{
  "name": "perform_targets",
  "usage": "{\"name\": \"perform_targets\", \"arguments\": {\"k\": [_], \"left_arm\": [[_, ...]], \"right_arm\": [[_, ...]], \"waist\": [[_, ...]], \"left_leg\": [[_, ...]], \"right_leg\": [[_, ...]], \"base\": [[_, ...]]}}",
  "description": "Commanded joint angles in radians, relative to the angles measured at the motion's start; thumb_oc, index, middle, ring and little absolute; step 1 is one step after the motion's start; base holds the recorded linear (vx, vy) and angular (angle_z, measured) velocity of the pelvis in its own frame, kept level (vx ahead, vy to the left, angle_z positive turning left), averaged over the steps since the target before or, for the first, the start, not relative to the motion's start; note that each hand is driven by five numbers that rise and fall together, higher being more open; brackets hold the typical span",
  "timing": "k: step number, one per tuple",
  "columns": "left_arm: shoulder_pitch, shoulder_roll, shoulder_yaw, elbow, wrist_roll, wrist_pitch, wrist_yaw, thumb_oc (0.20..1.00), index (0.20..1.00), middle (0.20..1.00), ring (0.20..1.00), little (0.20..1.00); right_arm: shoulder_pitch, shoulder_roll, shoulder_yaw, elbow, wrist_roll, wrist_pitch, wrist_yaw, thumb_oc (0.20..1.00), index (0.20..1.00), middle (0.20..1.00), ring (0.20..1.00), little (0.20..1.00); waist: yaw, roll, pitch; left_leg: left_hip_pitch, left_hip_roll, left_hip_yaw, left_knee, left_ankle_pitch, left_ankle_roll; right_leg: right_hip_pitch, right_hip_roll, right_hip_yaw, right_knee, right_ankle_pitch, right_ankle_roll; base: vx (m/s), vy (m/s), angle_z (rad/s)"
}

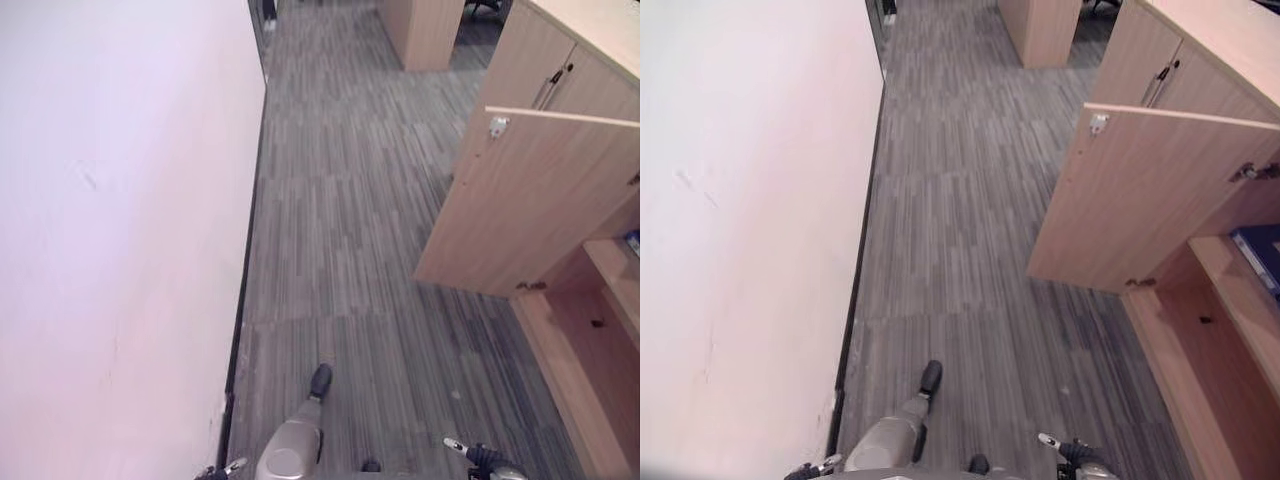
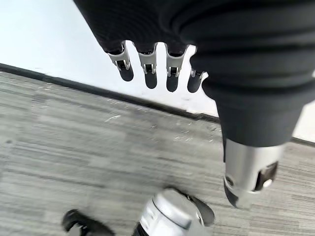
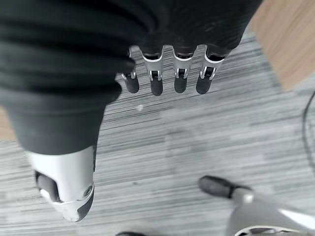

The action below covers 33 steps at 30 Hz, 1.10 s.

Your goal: Put the empty folder in the office cabinet

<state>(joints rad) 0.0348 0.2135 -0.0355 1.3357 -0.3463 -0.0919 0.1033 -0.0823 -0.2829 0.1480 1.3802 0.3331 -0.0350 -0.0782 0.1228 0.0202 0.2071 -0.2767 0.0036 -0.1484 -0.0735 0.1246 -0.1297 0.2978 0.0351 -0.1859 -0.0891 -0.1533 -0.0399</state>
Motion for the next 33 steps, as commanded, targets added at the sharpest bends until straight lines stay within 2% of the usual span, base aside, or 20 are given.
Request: {"name": "perform_targets", "arguments": {"k": [1, 2, 4, 5, 6, 8, 9, 10, 11, 12, 13, 14, 15, 16, 19, 20, 23, 26, 31, 33], "left_arm": [[0.024, 0.010, 0.029, -0.012, -0.037, -0.025, 0.008, 1.000, 1.000, 1.000, 1.000, 1.000], [0.023, 0.011, 0.034, -0.013, -0.042, -0.026, 0.006, 1.000, 1.000, 1.000, 1.000, 1.000], [0.019, 0.015, 0.032, -0.017, -0.037, -0.025, 0.005, 1.000, 1.000, 1.000, 1.000, 1.000], [0.014, 0.019, 0.032, -0.028, -0.035, -0.027, 0.005, 1.000, 1.000, 1.000, 1.000, 1.000], [0.014, 0.019, 0.034, -0.035, -0.037, -0.028, 0.006, 1.000, 1.000, 1.000, 1.000, 1.000], [0.016, 0.022, 0.042, -0.040, -0.029, -0.027, 0.008, 1.000, 1.000, 1.000, 1.000, 1.000], [0.021, 0.022, 0.046, -0.033, -0.014, -0.020, 0.004, 1.000, 1.000, 1.000, 1.000, 1.000], [0.023, 0.023, 0.049, -0.032, -0.010, -0.017, 0.004, 1.000, 1.000, 1.000, 1.000, 1.000], [0.030, 0.026, 0.051, -0.033, -0.006, -0.013, 0.003, 1.000, 1.000, 1.000, 1.000, 1.000], [0.045, 0.035, 0.064, -0.030, -0.002, -0.005, 0.004, 1.000, 1.000, 1.000, 1.000, 1.000], [0.051, 0.036, 0.068, -0.028, 0.000, -0.001, 0.005, 1.000, 1.000, 1.000, 1.000, 1.000], [0.056, 0.039, 0.077, -0.018, 0.003, 0.003, 0.006, 1.000, 1.000, 1.000, 1.000, 1.000], [0.063, 0.042, 0.086, -0.007, 0.005, 0.008, 0.003, 1.000, 1.000, 1.000, 1.000, 1.000], [0.066, 0.043, 0.094, -0.004, 0.005, 0.011, 0.004, 1.000, 1.000, 1.000, 1.000, 1.000], [0.075, 0.043, 0.108, 0.003, 0.017, 0.021, 0.000, 1.000, 1.000, 1.000, 1.000, 1.000], [0.079, 0.044, 0.115, 0.002, 0.021, 0.019, -0.002, 1.000, 1.000, 1.000, 1.000, 1.000], [0.077, 0.039, 0.115, -0.001, 0.026, 0.018, 0.000, 1.000, 1.000, 1.000, 1.000, 1.000], [0.073, 0.036, 0.109, -0.004, 0.029, 0.014, 0.000, 1.000, 1.000, 1.000, 1.000, 1.000], [0.060, 0.035, 0.097, -0.019, 0.025, 0.010, 0.008, 1.000, 1.000, 1.000, 1.000, 1.000], [0.052, 0.033, 0.083, -0.033, 0.014, 0.005, 0.011, 1.000, 1.000, 1.000, 1.000, 1.000]], "right_arm": [[0.048, 0.005, -0.020, -0.009, -0.017, -0.010, 0.001, 1.000, 1.000, 1.000, 1.000, 1.000], [0.051, 0.018, -0.018, -0.008, -0.024, -0.006, 0.007, 1.000, 1.000, 1.000, 1.000, 1.000], [0.051, 0.029, -0.015, -0.012, -0.033, -0.002, 0.012, 1.000, 1.000, 1.000, 1.000, 1.000], [0.044, 0.034, -0.012, -0.022, -0.037, -0.001, 0.015, 1.000, 1.000, 1.000, 1.000, 1.000], [0.041, 0.036, -0.010, -0.032, -0.038, 0.000, 0.014, 1.000, 1.000, 1.000, 1.000, 1.000], [0.033, 0.040, -0.007, -0.060, -0.050, 0.002, 0.021, 1.000, 1.000, 1.000, 1.000, 1.000], [0.029, 0.037, -0.008, -0.072, -0.062, 0.004, 0.022, 1.000, 1.000, 1.000, 1.000, 1.000], [0.027, 0.037, -0.008, -0.077, -0.063, 0.004, 0.020, 1.000, 1.000, 1.000, 1.000, 1.000], [0.023, 0.036, -0.008, -0.084, -0.062, 0.004, 0.016, 1.000, 1.000, 1.000, 1.000, 1.000], [0.014, 0.036, -0.002, -0.094, -0.065, 0.003, 0.017, 1.000, 1.000, 1.000, 1.000, 1.000], [0.011, 0.036, 0.000, -0.098, -0.067, 0.003, 0.015, 1.000, 1.000, 1.000, 1.000, 1.000], [0.005, 0.037, 0.004, -0.101, -0.071, 0.003, 0.014, 1.000, 1.000, 1.000, 1.000, 1.000], [-0.007, 0.034, 0.008, -0.104, -0.077, 0.003, 0.014, 1.000, 1.000, 1.000, 1.000, 1.000], [-0.014, 0.032, 0.009, -0.105, -0.079, 0.003, 0.014, 1.000, 1.000, 1.000, 1.000, 1.000], [-0.029, 0.032, 0.020, -0.101, -0.084, 0.003, 0.012, 1.000, 1.000, 1.000, 1.000, 1.000], [-0.029, 0.037, 0.029, -0.103, -0.083, 0.003, 0.011, 1.000, 1.000, 1.000, 1.000, 1.000], [-0.007, 0.040, 0.030, -0.094, -0.064, 0.000, 0.004, 1.000, 1.000, 1.000, 1.000, 1.000], [0.002, 0.039, 0.025, -0.085, -0.055, -0.003, -0.002, 1.000, 1.000, 1.000, 1.000, 1.000], [0.008, 0.039, 0.025, -0.079, -0.048, -0.008, -0.005, 1.000, 1.000, 1.000, 1.000, 1.000], [0.016, 0.038, 0.025, -0.072, -0.042, -0.010, -0.007, 1.000, 1.000, 1.000, 1.000, 1.000]], "waist": [[0.048, -0.038, -0.083], [0.054, -0.045, -0.101], [0.056, -0.051, -0.115], [0.058, -0.051, -0.124], [0.061, -0.052, -0.129], [0.069, -0.045, -0.143], [0.073, -0.034, -0.142], [0.073, -0.027, -0.138], [0.073, -0.020, -0.126], [0.083, -0.005, -0.116], [0.084, -0.005, -0.108], [0.088, -0.002, -0.102], [0.090, 0.003, -0.084], [0.090, 0.004, -0.072], [0.088, 0.001, -0.038], [0.085, -0.011, -0.025], [0.077, -0.039, -0.037], [0.068, -0.044, -0.047], [0.054, -0.051, -0.052], [0.043, -0.057, -0.053]], "left_leg": [[0.048, -0.011, 0.056, 0.051, 0.075, 0.083], [0.058, -0.026, 0.065, 0.082, 0.043, 0.100], [0.071, -0.044, 0.081, 0.099, 0.010, 0.116], [0.088, -0.065, 0.095, 0.108, -0.019, 0.134], [0.098, -0.080, 0.103, 0.106, -0.031, 0.144], [0.146, -0.143, 0.111, 0.089, -0.073, 0.178], [0.177, -0.170, 0.115, 0.083, -0.098, 0.199], [0.194, -0.173, 0.120, 0.080, -0.108, 0.208], [0.218, -0.171, 0.128, 0.074, -0.118, 0.218], [0.262, -0.153, 0.141, 0.064, -0.149, 0.217], [0.280, -0.149, 0.147, 0.058, -0.155, 0.217], [0.288, -0.139, 0.167, 0.050, -0.151, 0.216], [0.310, -0.119, 0.186, 0.034, -0.156, 0.205], [0.320, -0.113, 0.198, 0.031, -0.157, 0.200], [0.359, -0.088, 0.242, 0.032, -0.172, 0.184], [0.378, -0.082, 0.263, 0.035, -0.180, 0.180], [0.392, -0.067, 0.277, 0.028, -0.193, 0.162], [0.401, -0.046, 0.292, 0.023, -0.198, 0.150], [0.408, -0.017, 0.302, 0.025, -0.203, 0.134], [0.412, 0.009, 0.309, 0.023, -0.201, 0.118]], "right_leg": [[-0.050, -0.093, 0.031, 0.074, 0.029, 0.106], [-0.052, -0.133, 0.040, 0.077, 0.039, 0.130], [-0.062, -0.181, 0.036, 0.095, 0.064, 0.158], [-0.084, -0.226, 0.042, 0.124, 0.109, 0.180], [-0.096, -0.250, 0.045, 0.138, 0.144, 0.191], [-0.126, -0.347, 0.027, 0.210, 0.264, 0.216], [-0.148, -0.410, -0.006, 0.288, 0.339, 0.208], [-0.159, -0.438, -0.028, 0.333, 0.367, 0.194], [-0.170, -0.463, -0.053, 0.392, 0.381, 0.180], [-0.183, -0.490, -0.151, 0.463, 0.353, 0.181], [-0.180, -0.500, -0.192, 0.478, 0.344, 0.192], [-0.196, -0.493, -0.254, 0.473, 0.317, 0.189], [-0.232, -0.448, -0.352, 0.456, 0.253, 0.192], [-0.255, -0.426, -0.393, 0.437, 0.245, 0.203], [-0.296, -0.369, -0.505, 0.321, 0.268, 0.226], [-0.305, -0.347, -0.532, 0.262, 0.292, 0.228], [-0.276, -0.282, -0.498, 0.159, 0.269, 0.203], [-0.258, -0.248, -0.475, 0.125, 0.248, 0.186], [-0.250, -0.217, -0.453, 0.110, 0.226, 0.172], [-0.241, -0.194, -0.441, 0.100, 0.210, 0.161]], "base": [[0.49, 0.427, -0.99], [0.38, 0.351, -0.73], [0.32, 0.369, -0.14], [0.25, 0.384, -0.13], [0.29, 0.482, -0.21], [0.30, 0.565, -0.18], [0.24, 0.540, -0.06], [0.19, 0.453, -0.02], [0.24, 0.357, -0.06], [0.24, 0.260, 0.01], [0.21, 0.207, -0.04], [0.10, 0.053, -0.27], [0.08, 0.021, -0.44], [0.07, -0.059, -0.62], [0.06, -0.111, -1.38], [0.07, -0.199, -1.24], [0.11, -0.207, -0.21], [0.11, -0.174, -0.30], [0.08, -0.156, -0.25], [0.10, -0.211, -0.04]]}}
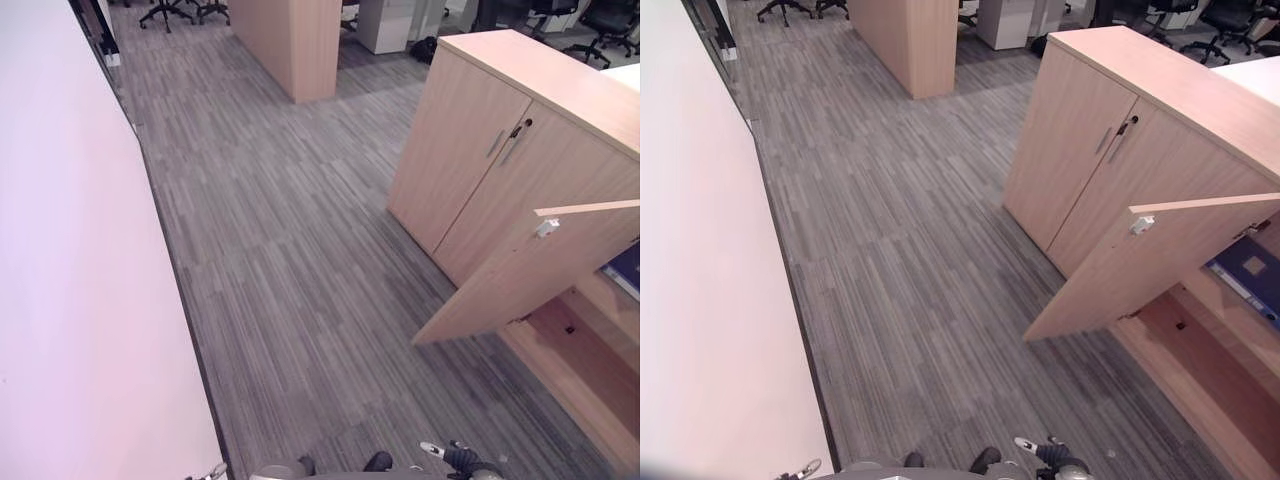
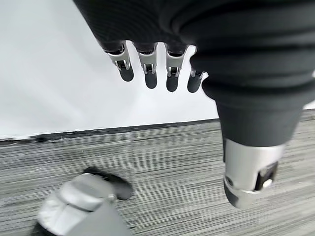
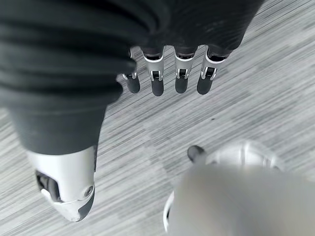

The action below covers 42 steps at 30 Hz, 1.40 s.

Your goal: Put the empty folder in the office cabinet

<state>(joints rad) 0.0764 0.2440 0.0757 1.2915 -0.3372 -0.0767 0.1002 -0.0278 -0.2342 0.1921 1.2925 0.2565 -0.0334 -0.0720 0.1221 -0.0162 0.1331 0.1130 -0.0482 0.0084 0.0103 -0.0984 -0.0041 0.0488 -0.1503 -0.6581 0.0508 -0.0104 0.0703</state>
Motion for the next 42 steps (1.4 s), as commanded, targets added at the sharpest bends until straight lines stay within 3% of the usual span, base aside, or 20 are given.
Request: {"name": "perform_targets", "arguments": {"k": [1, 13, 17, 19, 20, 21, 23, 25, 28, 29, 30, 31, 33, 34, 37, 42], "left_arm": [[0.007, 0.001, -0.035, 0.004, 0.004, -0.012, 0.015, 1.000, 1.000, 1.000, 1.000, 1.000], [0.009, -0.003, -0.043, 0.018, 0.009, -0.011, 0.014, 1.000, 1.000, 1.000, 1.000, 1.000], [0.002, -0.002, -0.060, 0.012, 0.011, -0.015, 0.010, 1.000, 1.000, 1.000, 1.000, 1.000], [0.002, -0.003, -0.068, -0.004, 0.008, -0.015, 0.007, 1.000, 1.000, 1.000, 1.000, 1.000], [0.000, -0.004, -0.074, -0.015, 0.003, -0.017, 0.010, 1.000, 1.000, 1.000, 1.000, 1.000], [-0.004, -0.006, -0.082, -0.025, -0.001, -0.018, 0.011, 1.000, 1.000, 1.000, 1.000, 1.000], [-0.013, -0.008, -0.099, -0.038, -0.005, -0.020, 0.009, 1.000, 1.000, 1.000, 1.000, 1.000], [-0.024, -0.010, -0.120, -0.044, -0.001, -0.021, 0.004, 1.000, 1.000, 1.000, 1.000, 1.000], [-0.041, -0.006, -0.151, -0.053, 0.014, -0.021, -0.005, 1.000, 1.000, 1.000, 1.000, 1.000], [-0.050, -0.006, -0.161, -0.051, 0.022, -0.023, -0.008, 1.000, 1.000, 1.000, 1.000, 1.000], [-0.053, -0.005, -0.166, -0.051, 0.025, -0.023, -0.011, 1.000, 1.000, 1.000, 1.000, 1.000], [-0.053, -0.005, -0.166, -0.051, 0.025, -0.023, -0.011, 1.000, 1.000, 1.000, 1.000, 1.000], [-0.069, -0.005, -0.184, -0.049, 0.026, -0.027, -0.019, 1.000, 1.000, 1.000, 1.000, 1.000], [-0.071, -0.005, -0.186, -0.048, 0.027, -0.027, -0.021, 1.000, 1.000, 1.000, 1.000, 1.000], [-0.064, -0.013, -0.183, -0.033, 0.033, -0.027, -0.029, 1.000, 1.000, 1.000, 1.000, 1.000], [-0.063, -0.012, -0.188, 0.000, 0.061, -0.024, -0.041, 1.000, 1.000, 1.000, 1.000, 1.000]], "right_arm": [[-0.033, -0.011, -0.019, 0.017, 0.037, -0.013, -0.015, 1.000, 1.000, 1.000, 1.000, 1.000], [-0.026, -0.014, -0.017, 0.007, 0.066, -0.025, -0.017, 1.000, 1.000, 1.000, 1.000, 1.000], [-0.044, -0.019, -0.010, -0.011, 0.076, -0.032, -0.019, 1.000, 1.000, 1.000, 1.000, 1.000], [-0.049, -0.021, -0.003, -0.015, 0.076, -0.032, -0.022, 1.000, 1.000, 1.000, 1.000, 1.000], [-0.055, -0.024, -0.001, -0.018, 0.076, -0.033, -0.027, 1.000, 1.000, 1.000, 1.000, 1.000], [-0.058, -0.028, -0.001, -0.019, 0.076, -0.030, -0.026, 1.000, 1.000, 1.000, 1.000, 1.000], [-0.060, -0.037, 0.001, -0.016, 0.073, -0.026, -0.027, 1.000, 1.000, 1.000, 1.000, 1.000], [-0.057, -0.043, 0.007, -0.010, 0.064, -0.021, -0.022, 1.000, 1.000, 1.000, 1.000, 1.000], [-0.062, -0.052, 0.017, -0.002, 0.050, -0.019, -0.018, 1.000, 1.000, 1.000, 1.000, 1.000], [-0.069, -0.052, 0.023, 0.001, 0.045, -0.020, -0.020, 1.000, 1.000, 1.000, 1.000, 1.000], [-0.069, -0.053, 0.026, 0.003, 0.043, -0.021, -0.020, 1.000, 1.000, 1.000, 1.000, 1.000], [-0.069, -0.053, 0.026, 0.003, 0.043, -0.021, -0.020, 1.000, 1.000, 1.000, 1.000, 1.000], [-0.080, -0.051, 0.034, 0.005, 0.037, -0.019, -0.023, 1.000, 1.000, 1.000, 1.000, 1.000], [-0.081, -0.051, 0.033, 0.006, 0.035, -0.018, -0.024, 1.000, 1.000, 1.000, 1.000, 1.000], [-0.080, -0.045, 0.034, 0.012, 0.018, -0.017, -0.014, 1.000, 1.000, 1.000, 1.000, 1.000], [-0.061, -0.029, 0.021, 0.030, -0.002, -0.006, -0.004, 1.000, 1.000, 1.000, 1.000, 1.000]], "waist": [[0.038, -0.023, 0.021], [0.002, -0.022, 0.018], [-0.010, -0.020, 0.041], [-0.004, -0.023, 0.059], [0.003, -0.021, 0.068], [0.011, -0.018, 0.073], [0.026, -0.015, 0.078], [0.036, -0.016, 0.074], [0.044, -0.013, 0.068], [0.050, -0.004, 0.066], [0.053, 0.001, 0.063], [0.053, 0.001, 0.063], [0.062, 0.023, 0.065], [0.067, 0.027, 0.066], [0.069, 0.032, 0.037], [0.052, 0.010, -0.012]], "left_leg": [[0.027, 0.075, 0.155, -0.065, 0.025, -0.017], [0.037, 0.130, 0.174, -0.075, 0.036, -0.062], [-0.021, 0.174, 0.195, 0.125, -0.020, -0.070], [-0.070, 0.201, 0.195, 0.268, 0.000, -0.063], [-0.103, 0.214, 0.175, 0.347, 0.037, -0.057], [-0.152, 0.210, 0.139, 0.421, 0.055, -0.046], [-0.233, 0.149, 0.064, 0.477, 0.043, -0.019], [-0.282, 0.100, 0.015, 0.436, 0.022, -0.014], [-0.325, 0.032, -0.056, 0.287, 0.086, -0.026], [-0.347, 0.006, -0.101, 0.229, 0.144, -0.040], [-0.356, -0.007, -0.128, 0.186, 0.183, -0.046], [-0.355, -0.008, -0.127, 0.186, 0.183, -0.046], [-0.391, -0.010, -0.149, 0.092, 0.270, -0.060], [-0.397, -0.009, -0.141, 0.078, 0.285, -0.063], [-0.346, 0.001, -0.162, 0.034, 0.274, -0.048], [-0.290, -0.005, -0.117, 0.040, 0.225, -0.020]], "right_leg": [[0.014, 0.004, 0.036, -0.049, 0.060, 0.047], [0.027, 0.066, 0.074, -0.092, 0.032, 0.026], [0.019, 0.075, 0.118, -0.052, 0.001, -0.002], [0.032, 0.087, 0.141, -0.046, -0.013, -0.019], [0.038, 0.096, 0.156, -0.042, -0.023, -0.031], [0.041, 0.103, 0.168, -0.043, -0.028, -0.040], [0.049, 0.105, 0.211, -0.044, -0.037, -0.042], [0.056, 0.096, 0.250, -0.038, -0.048, -0.034], [0.061, 0.092, 0.295, -0.036, -0.048, -0.036], [0.075, 0.109, 0.324, -0.042, -0.056, -0.038], [0.084, 0.118, 0.339, -0.044, -0.059, -0.040], [0.084, 0.118, 0.339, -0.044, -0.059, -0.040], [0.116, 0.148, 0.398, -0.043, -0.077, -0.040], [0.129, 0.150, 0.417, -0.046, -0.082, -0.040], [0.151, 0.145, 0.460, -0.050, -0.095, -0.022], [0.174, 0.072, 0.476, -0.058, -0.095, 0.020]], "base": [[0.07, -0.147, -0.05], [0.05, -0.111, -0.05], [0.02, -0.118, -0.17], [0.02, -0.117, -0.41], [0.01, -0.093, -0.56], [0.02, -0.082, -0.56], [0.05, -0.005, -0.74], [0.08, 0.091, -0.68], [0.13, 0.115, -0.47], [0.18, 0.081, -0.78], [0.13, 0.050, -0.87], [0.12, 0.051, -1.04], [0.23, 0.129, -0.63], [0.25, 0.177, -0.42], [0.20, 0.174, -0.83], [0.24, 0.217, -0.47]]}}
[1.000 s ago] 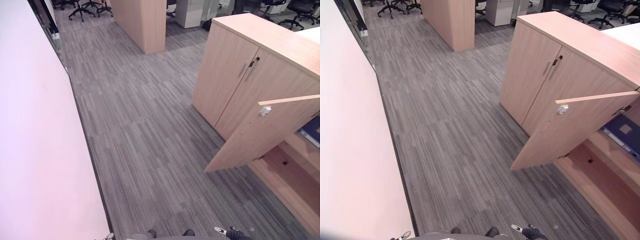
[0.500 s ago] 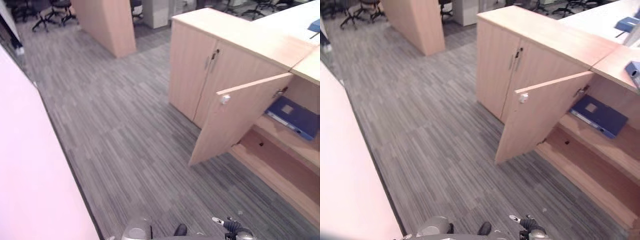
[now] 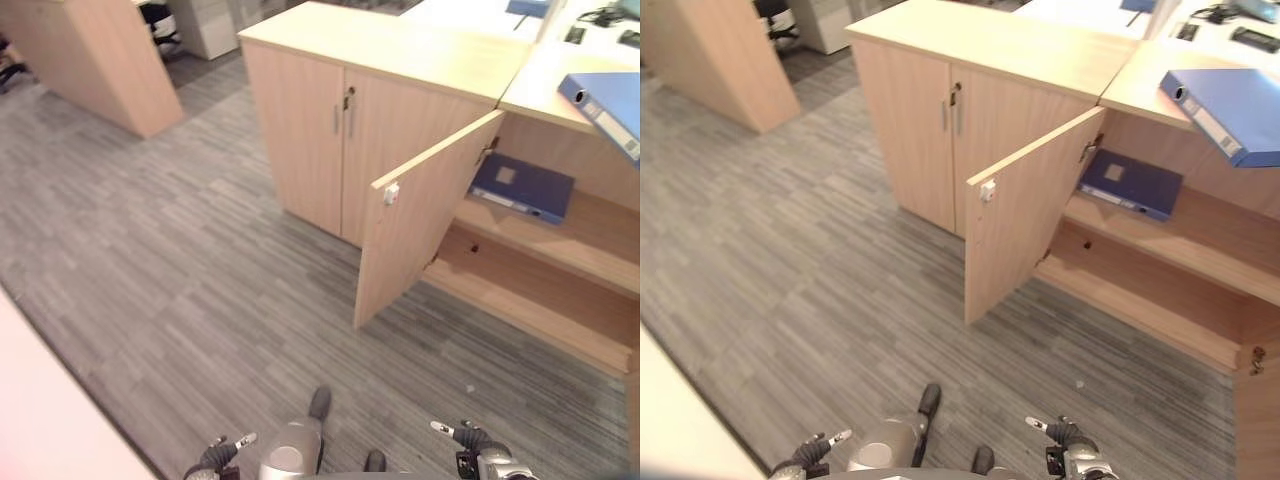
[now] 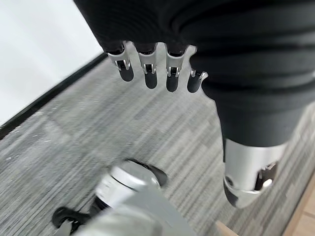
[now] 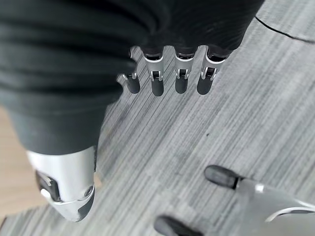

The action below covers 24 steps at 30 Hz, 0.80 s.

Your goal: Put the empty folder in the office cabinet

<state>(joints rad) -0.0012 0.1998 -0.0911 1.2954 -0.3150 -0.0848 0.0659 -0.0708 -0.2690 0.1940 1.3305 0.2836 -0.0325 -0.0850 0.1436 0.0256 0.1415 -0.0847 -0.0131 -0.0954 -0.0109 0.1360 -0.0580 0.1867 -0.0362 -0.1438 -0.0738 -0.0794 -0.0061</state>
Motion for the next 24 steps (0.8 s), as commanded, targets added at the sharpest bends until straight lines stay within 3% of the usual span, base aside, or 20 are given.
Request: {"name": "perform_targets", "arguments": {"k": [1, 5, 6, 10, 11, 15, 24], "left_arm": [[0.015, 0.033, -0.019, -0.002, 0.046, -0.015, -0.009, 1.000, 1.000, 1.000, 1.000, 1.000], [0.017, 0.040, -0.017, 0.000, 0.057, -0.014, -0.014, 1.000, 1.000, 1.000, 1.000, 1.000], [0.017, 0.045, -0.020, -0.003, 0.080, -0.015, -0.017, 1.000, 1.000, 1.000, 1.000, 1.000], [0.016, 0.048, -0.036, -0.015, 0.106, -0.017, -0.029, 1.000, 1.000, 1.000, 1.000, 1.000], [0.017, 0.048, -0.036, -0.015, 0.106, -0.017, -0.029, 1.000, 1.000, 1.000, 1.000, 1.000], [0.024, 0.057, -0.060, -0.048, 0.138, -0.014, -0.039, 1.000, 1.000, 1.000, 1.000, 1.000], [0.034, 0.060, -0.048, -0.028, 0.162, -0.006, -0.037, 1.000, 1.000, 1.000, 1.000, 1.000]], "right_arm": [[-0.016, 0.007, 0.019, -0.007, -0.035, -0.006, 0.013, 1.000, 1.000, 1.000, 1.000, 1.000], [-0.024, 0.014, 0.019, -0.010, -0.042, -0.003, 0.021, 1.000, 1.000, 1.000, 1.000, 1.000], [-0.033, 0.015, 0.017, -0.023, -0.048, -0.002, 0.029, 1.000, 1.000, 1.000, 1.000, 1.000], [-0.041, 0.011, 0.015, -0.037, -0.061, 0.004, 0.037, 1.000, 1.000, 1.000, 1.000, 1.000], [-0.041, 0.011, 0.015, -0.037, -0.061, 0.004, 0.037, 1.000, 1.000, 1.000, 1.000, 1.000], [-0.049, 0.001, 0.010, -0.046, -0.073, 0.012, 0.043, 1.000, 1.000, 1.000, 1.000, 1.000], [-0.024, -0.001, -0.008, -0.055, -0.068, 0.014, 0.042, 1.000, 1.000, 1.000, 1.000, 1.000]], "waist": [[0.032, -0.035, -0.027], [0.036, -0.037, -0.041], [0.033, -0.030, -0.052], [0.028, -0.025, -0.055], [0.028, -0.025, -0.055], [0.023, -0.013, -0.046], [0.028, -0.018, -0.064]], "left_leg": [[-0.085, -0.044, 0.000, 0.065, -0.024, 0.044], [-0.063, -0.055, 0.031, 0.070, -0.059, 0.069], [-0.040, -0.076, 0.051, 0.067, -0.087, 0.088], [-0.022, -0.103, 0.065, 0.073, -0.119, 0.107], [-0.022, -0.103, 0.065, 0.073, -0.119, 0.107], [-0.002, -0.138, 0.073, 0.098, -0.158, 0.135], [0.004, -0.162, 0.075, 0.112, -0.198, 0.151]], "right_leg": [[0.033, -0.058, -0.030, 0.073, -0.023, 0.106], [0.009, -0.103, -0.011, 0.098, -0.003, 0.134], [-0.017, -0.148, -0.003, 0.125, 0.022, 0.159], [-0.037, -0.203, -0.009, 0.170, 0.069, 0.178], [-0.037, -0.203, -0.009, 0.170, 0.069, 0.179], [-0.073, -0.284, -0.035, 0.260, 0.188, 0.170], [-0.057, -0.364, -0.115, 0.270, 0.294, 0.180]], "base": [[0.20, 0.232, -0.32], [0.15, 0.243, -0.41], [0.12, 0.260, -0.47], [0.09, 0.239, -0.20], [0.06, 0.168, -0.02], [0.07, 0.200, -0.02], [0.05, 0.074, 0.02]]}}
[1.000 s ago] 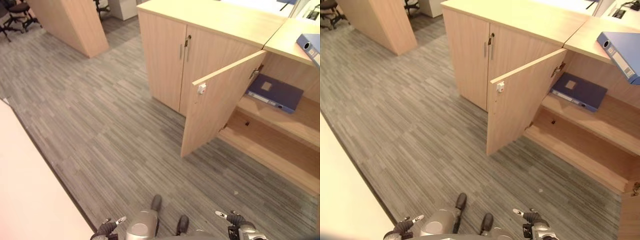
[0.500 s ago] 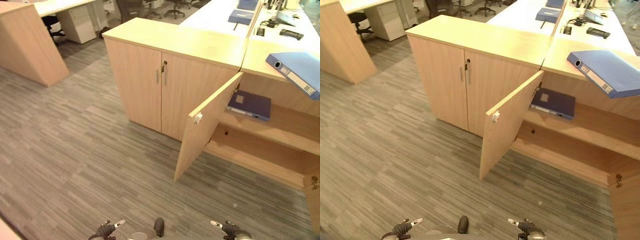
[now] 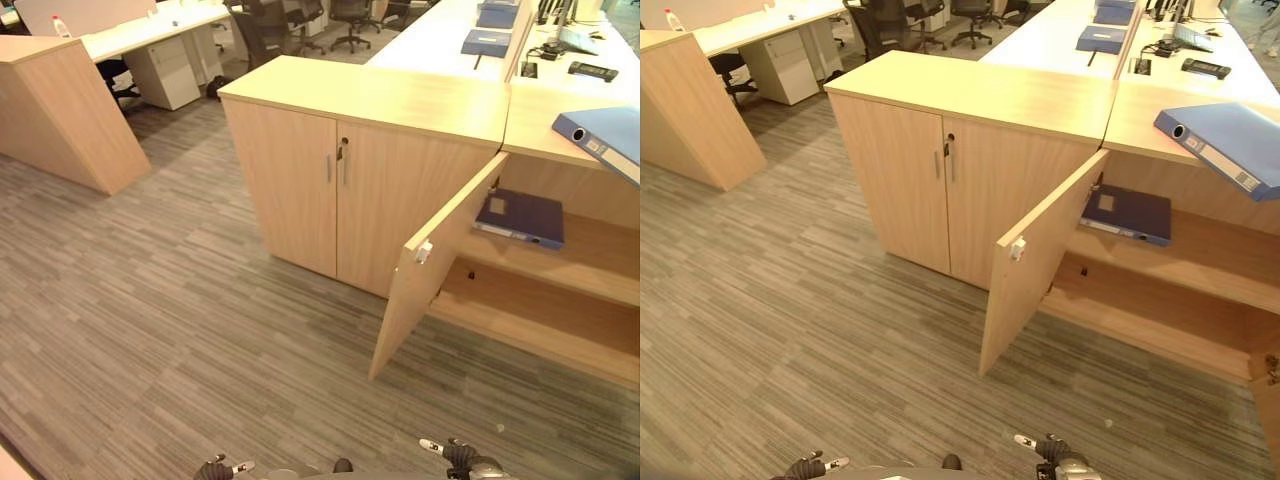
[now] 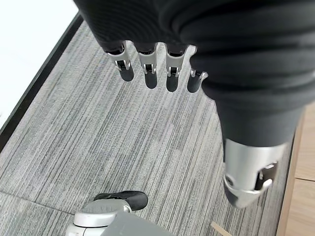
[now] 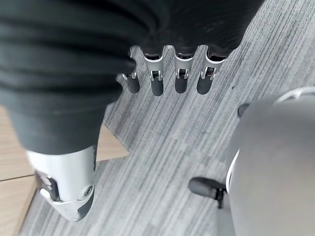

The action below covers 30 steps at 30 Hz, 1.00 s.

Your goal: Put the empty folder in the office cabinet

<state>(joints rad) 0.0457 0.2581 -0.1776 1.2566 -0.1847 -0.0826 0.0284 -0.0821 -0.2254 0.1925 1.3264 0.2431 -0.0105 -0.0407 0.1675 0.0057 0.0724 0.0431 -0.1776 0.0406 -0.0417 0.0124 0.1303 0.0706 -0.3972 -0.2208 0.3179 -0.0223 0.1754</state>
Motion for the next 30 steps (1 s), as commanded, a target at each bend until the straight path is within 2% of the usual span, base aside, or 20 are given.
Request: {"name": "perform_targets", "arguments": {"k": [1, 2, 3, 4, 5, 6, 7, 8, 10, 13, 16, 20, 21, 22, 23, 24, 25, 27, 28, 30], "left_arm": [[-0.013, 0.001, 0.038, 0.011, 0.032, -0.008, 0.000, 1.000, 1.000, 1.000, 1.000, 1.000], [-0.012, 0.003, 0.041, 0.015, 0.034, -0.007, 0.001, 1.000, 1.000, 1.000, 1.000, 1.000], [-0.008, 0.002, 0.049, 0.025, 0.035, -0.004, 0.005, 1.000, 1.000, 1.000, 1.000, 1.000], [-0.007, 0.003, 0.053, 0.029, 0.036, -0.002, 0.005, 1.000, 1.000, 1.000, 1.000, 1.000], [-0.007, 0.003, 0.053, 0.029, 0.036, -0.002, 0.005, 1.000, 1.000, 1.000, 1.000, 1.000], [-0.005, 0.005, 0.060, 0.034, 0.034, -0.001, 0.006, 1.000, 1.000, 1.000, 1.000, 1.000], [-0.004, 0.005, 0.065, 0.038, 0.032, 0.001, 0.006, 1.000, 1.000, 1.000, 1.000, 1.000], [-0.004, 0.005, 0.075, 0.040, 0.027, 0.003, 0.008, 1.000, 1.000, 1.000, 1.000, 1.000], [-0.009, 0.008, 0.082, 0.038, 0.023, 0.005, 0.012, 1.000, 1.000, 1.000, 1.000, 1.000], [-0.017, 0.013, 0.090, 0.042, 0.021, 0.004, 0.018, 1.000, 1.000, 1.000, 1.000, 1.000], [-0.023, 0.018, 0.093, 0.038, 0.021, 0.001, 0.025, 1.000, 1.000, 1.000, 1.000, 1.000], [-0.025, 0.013, 0.087, 0.039, 0.024, 0.000, 0.029, 1.000, 1.000, 1.000, 1.000, 1.000], [-0.024, 0.013, 0.087, 0.039, 0.024, 0.000, 0.029, 1.000, 1.000, 1.000, 1.000, 1.000], [-0.024, 0.009, 0.081, 0.031, 0.011, -0.001, 0.032, 1.000, 1.000, 1.000, 1.000, 1.000], [-0.024, 0.009, 0.081, 0.031, 0.011, -0.001, 0.032, 1.000, 1.000, 1.000, 1.000, 1.000], [-0.032, 0.001, 0.067, 0.024, -0.002, -0.003, 0.034, 1.000, 1.000, 1.000, 1.000, 1.000], [-0.038, -0.003, 0.054, 0.018, 0.000, -0.005, 0.035, 1.000, 1.000, 1.000, 1.000, 1.000], [-0.048, -0.003, 0.038, 0.009, 0.007, -0.006, 0.037, 1.000, 1.000, 1.000, 1.000, 1.000], [-0.070, -0.003, -0.002, -0.018, 0.021, -0.009, 0.037, 1.000, 1.000, 1.000, 1.000, 1.000], [-0.093, 0.001, -0.041, -0.061, 0.028, -0.009, 0.038, 1.000, 1.000, 1.000, 1.000, 1.000]], "right_arm": [[-0.013, -0.045, -0.006, -0.051, -0.028, -0.008, -0.002, 1.000, 1.000, 1.000, 1.000, 1.000], [-0.011, -0.043, -0.006, -0.053, -0.028, -0.008, -0.002, 1.000, 1.000, 1.000, 1.000, 1.000], [-0.008, -0.041, -0.001, -0.053, -0.032, -0.009, -0.002, 1.000, 1.000, 1.000, 1.000, 1.000], [-0.009, -0.041, 0.002, -0.054, -0.034, -0.009, -0.002, 1.000, 1.000, 1.000, 1.000, 1.000], [-0.008, -0.041, 0.002, -0.054, -0.034, -0.009, -0.002, 1.000, 1.000, 1.000, 1.000, 1.000], [-0.009, -0.041, 0.004, -0.053, -0.035, -0.009, -0.001, 1.000, 1.000, 1.000, 1.000, 1.000], [-0.013, -0.042, 0.005, -0.054, -0.035, -0.009, 0.001, 1.000, 1.000, 1.000, 1.000, 1.000], [-0.025, -0.044, 0.010, -0.058, -0.034, -0.011, -0.001, 1.000, 1.000, 1.000, 1.000, 1.000], [-0.042, -0.044, 0.016, -0.066, -0.024, -0.012, -0.004, 1.000, 1.000, 1.000, 1.000, 1.000], [-0.049, -0.035, 0.024, -0.069, -0.016, -0.012, -0.003, 1.000, 1.000, 1.000, 1.000, 1.000], [-0.046, -0.029, 0.029, -0.068, -0.014, -0.013, -0.001, 1.000, 1.000, 1.000, 1.000, 1.000], [-0.037, -0.025, 0.046, -0.062, -0.017, -0.016, 0.005, 1.000, 1.000, 1.000, 1.000, 1.000], [-0.037, -0.025, 0.046, -0.062, -0.017, -0.016, 0.005, 1.000, 1.000, 1.000, 1.000, 1.000], [-0.039, -0.029, 0.055, -0.058, -0.020, -0.016, 0.005, 1.000, 1.000, 1.000, 1.000, 1.000], [-0.039, -0.029, 0.055, -0.058, -0.020, -0.016, 0.005, 1.000, 1.000, 1.000, 1.000, 1.000], [-0.039, -0.035, 0.061, -0.060, -0.017, -0.019, 0.002, 1.000, 1.000, 1.000, 1.000, 1.000], [-0.040, -0.039, 0.063, -0.061, -0.013, -0.020, 0.000, 1.000, 1.000, 1.000, 1.000, 1.000], [-0.042, -0.046, 0.063, -0.060, -0.009, -0.021, -0.002, 1.000, 1.000, 1.000, 1.000, 1.000], [-0.050, -0.062, 0.065, -0.055, -0.008, -0.023, -0.011, 1.000, 1.000, 1.000, 1.000, 1.000], [-0.063, -0.076, 0.065, -0.053, -0.004, -0.022, -0.018, 1.000, 1.000, 1.000, 1.000, 1.000]], "waist": [[0.004, 0.001, 0.005], [0.007, 0.001, 0.004], [0.016, -0.002, 0.002], [0.020, -0.006, 0.003], [0.020, -0.005, 0.005], [0.024, -0.006, 0.003], [0.025, -0.004, 0.008], [0.019, 0.001, 0.026], [-0.007, -0.001, 0.078], [-0.033, -0.021, 0.115], [-0.045, -0.037, 0.122], [-0.048, -0.057, 0.093], [-0.048, -0.056, 0.093], [-0.052, -0.051, 0.080], [-0.052, -0.051, 0.080], [-0.063, -0.047, 0.075], [-0.068, -0.040, 0.076], [-0.078, -0.042, 0.073], [-0.086, -0.037, 0.076], [-0.095, -0.038, 0.082]], "left_leg": [[-0.124, 0.002, -0.061, 0.143, -0.074, -0.037], [-0.119, 0.004, -0.056, 0.141, -0.077, -0.038], [-0.106, 0.008, -0.039, 0.133, -0.084, -0.040], [-0.100, 0.011, -0.032, 0.127, -0.085, -0.042], [-0.096, 0.012, -0.031, 0.126, -0.087, -0.043], [-0.083, 0.022, -0.031, 0.114, -0.102, -0.049], [-0.085, 0.030, -0.022, 0.111, -0.089, -0.048], [-0.069, 0.049, -0.016, 0.107, -0.092, -0.052], [-0.022, 0.066, -0.023, 0.114, -0.111, -0.059], [0.026, 0.075, -0.051, 0.132, -0.140, -0.077], [0.064, 0.097, -0.078, 0.144, -0.169, -0.098], [0.115, 0.155, -0.090, 0.129, -0.200, -0.135], [0.117, 0.156, -0.090, 0.128, -0.200, -0.135], [0.135, 0.208, -0.099, 0.121, -0.196, -0.158], [0.135, 0.208, -0.099, 0.121, -0.196, -0.158], [0.135, 0.249, -0.105, 0.118, -0.178, -0.178], [0.137, 0.271, -0.108, 0.115, -0.172, -0.187], [0.128, 0.286, -0.116, 0.107, -0.154, -0.195], [0.120, 0.327, -0.114, 0.099, -0.127, -0.213], [0.102, 0.358, -0.104, 0.108, -0.091, -0.224]], "right_leg": [[0.060, -0.003, -0.038, -0.122, 0.237, -0.001], [0.057, -0.012, -0.053, -0.115, 0.243, 0.000], [0.056, -0.033, -0.108, -0.124, 0.244, 0.001], [0.059, -0.037, -0.133, -0.140, 0.243, 0.003], [0.063, -0.036, -0.133, -0.139, 0.242, 0.003], [0.058, -0.026, -0.143, -0.153, 0.214, 0.013], [0.035, -0.015, -0.162, -0.166, 0.207, 0.000], [-0.026, 0.012, -0.180, -0.186, 0.188, 0.003], [-0.111, 0.057, -0.175, -0.241, 0.198, 0.009], [-0.169, 0.099, -0.145, -0.313, 0.231, 0.021], [-0.189, 0.115, -0.117, -0.344, 0.261, 0.032], [-0.155, 0.125, -0.128, -0.349, 0.237, 0.022], [-0.154, 0.126, -0.129, -0.349, 0.236, 0.021], [-0.155, 0.148, -0.138, -0.318, 0.199, 0.004], [-0.155, 0.148, -0.138, -0.318, 0.198, 0.004], [-0.154, 0.169, -0.145, -0.289, 0.160, -0.013], [-0.154, 0.187, -0.145, -0.276, 0.137, -0.023], [-0.160, 0.195, -0.149, -0.263, 0.117, -0.032], [-0.167, 0.226, -0.156, -0.228, 0.074, -0.054], [-0.174, 0.236, -0.169, -0.198, 0.045, -0.069]], "base": [[0.02, 0.028, -0.04], [0.05, 0.031, -0.02], [0.07, 0.019, -0.04], [0.05, 0.005, -0.11], [0.07, -0.048, -0.24], [0.03, -0.054, -0.37], [0.05, -0.124, -0.42], [0.03, -0.189, -0.47], [0.10, -0.220, -0.33], [0.16, -0.204, 0.08], [0.22, -0.248, 0.37], [0.22, -0.266, 0.58], [0.24, -0.336, 0.23], [0.16, -0.235, -0.01], [0.27, -0.452, -0.11], [0.16, -0.326, 0.07], [0.18, -0.432, 0.23], [0.08, -0.266, 0.16], [0.08, -0.305, -0.03], [0.06, -0.288, 0.10]]}}
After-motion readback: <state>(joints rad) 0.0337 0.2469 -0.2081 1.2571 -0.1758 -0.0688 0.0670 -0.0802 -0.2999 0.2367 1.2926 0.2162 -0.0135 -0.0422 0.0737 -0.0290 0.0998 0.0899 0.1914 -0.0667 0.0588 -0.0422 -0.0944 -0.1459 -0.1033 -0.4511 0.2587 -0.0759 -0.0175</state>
